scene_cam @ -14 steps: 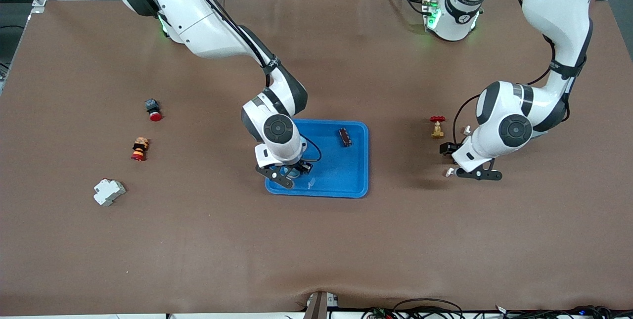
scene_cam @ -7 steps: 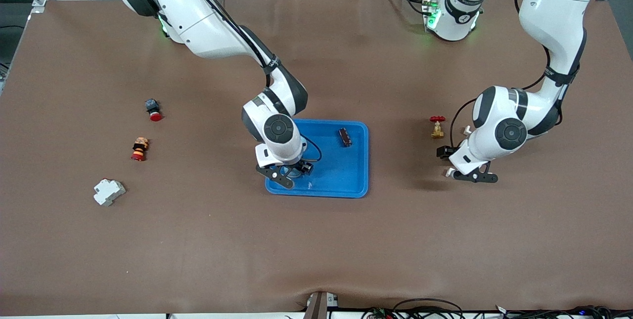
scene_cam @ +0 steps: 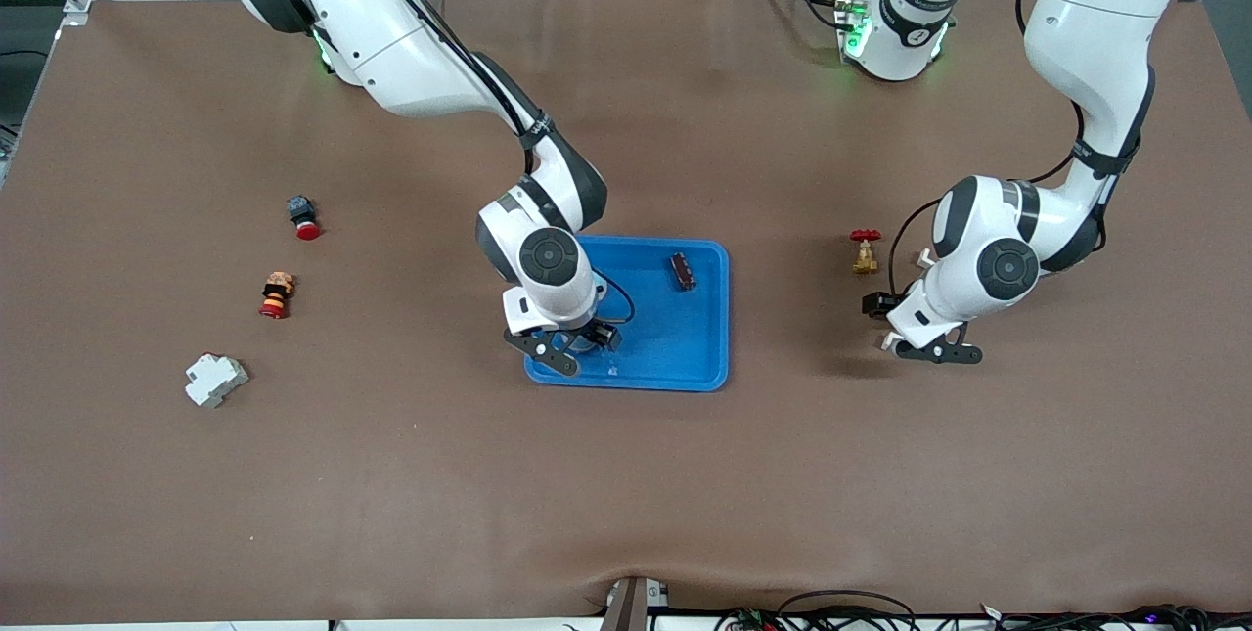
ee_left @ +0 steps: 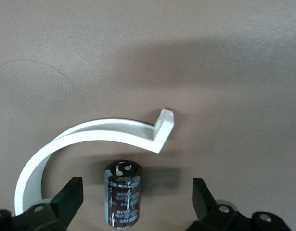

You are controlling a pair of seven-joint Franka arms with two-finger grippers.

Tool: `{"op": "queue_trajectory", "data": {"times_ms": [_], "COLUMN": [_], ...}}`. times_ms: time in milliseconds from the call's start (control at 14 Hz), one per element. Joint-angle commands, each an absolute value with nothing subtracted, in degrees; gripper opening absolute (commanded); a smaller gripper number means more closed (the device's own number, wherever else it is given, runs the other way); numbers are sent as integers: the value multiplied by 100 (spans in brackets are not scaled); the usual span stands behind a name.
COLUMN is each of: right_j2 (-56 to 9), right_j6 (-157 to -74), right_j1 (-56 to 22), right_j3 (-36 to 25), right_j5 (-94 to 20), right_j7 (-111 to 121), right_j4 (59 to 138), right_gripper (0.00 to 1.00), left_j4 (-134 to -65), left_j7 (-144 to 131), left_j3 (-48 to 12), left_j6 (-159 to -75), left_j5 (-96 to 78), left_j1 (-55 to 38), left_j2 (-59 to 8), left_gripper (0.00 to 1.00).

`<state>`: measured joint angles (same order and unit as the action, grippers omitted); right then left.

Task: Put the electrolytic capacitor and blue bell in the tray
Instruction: 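Release the bell in the tray while the left gripper grasps the capacitor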

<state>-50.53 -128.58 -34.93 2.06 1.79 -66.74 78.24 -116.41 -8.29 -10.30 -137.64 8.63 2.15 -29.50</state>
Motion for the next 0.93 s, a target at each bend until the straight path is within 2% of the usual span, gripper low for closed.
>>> {"op": "queue_trajectory", "data": {"times_ms": [0,215,286,501,716,859], "right_j2": [-5080,-4967,-4905,-4590,-4106,-3912], "right_j6": [-11958,-11076,-10952,-10618,-10346,-10179], "right_j1": [-3340,-3042,-2893,-2690,-2243,-1909], "right_j3": [237,263,290,238,176,184], "right_j5": [237,194,185,246,237,237], "right_j7": [-6356,-5724,-5469,-4783,-3783,-3088], "right_j4": [7192,6724,6724,6724,6969,7040], "right_gripper": [100,100,100,100,100,100], "left_j4": [-11681,-11681,-11681,-11681,-11672,-11663], "left_j7": [-879,-888,-888,-923,-1063,-1072], "left_j3": [-1055,-1055,-1055,-1055,-1055,-1055], "left_j6": [-13860,-13852,-13860,-13860,-13860,-13860], "left_j5": [870,870,870,870,870,870], "left_j1": [272,272,272,264,246,246], "left_j2": [-2927,-2927,-2927,-2927,-2936,-2962], "left_gripper": [100,100,92,57,38,20]}}
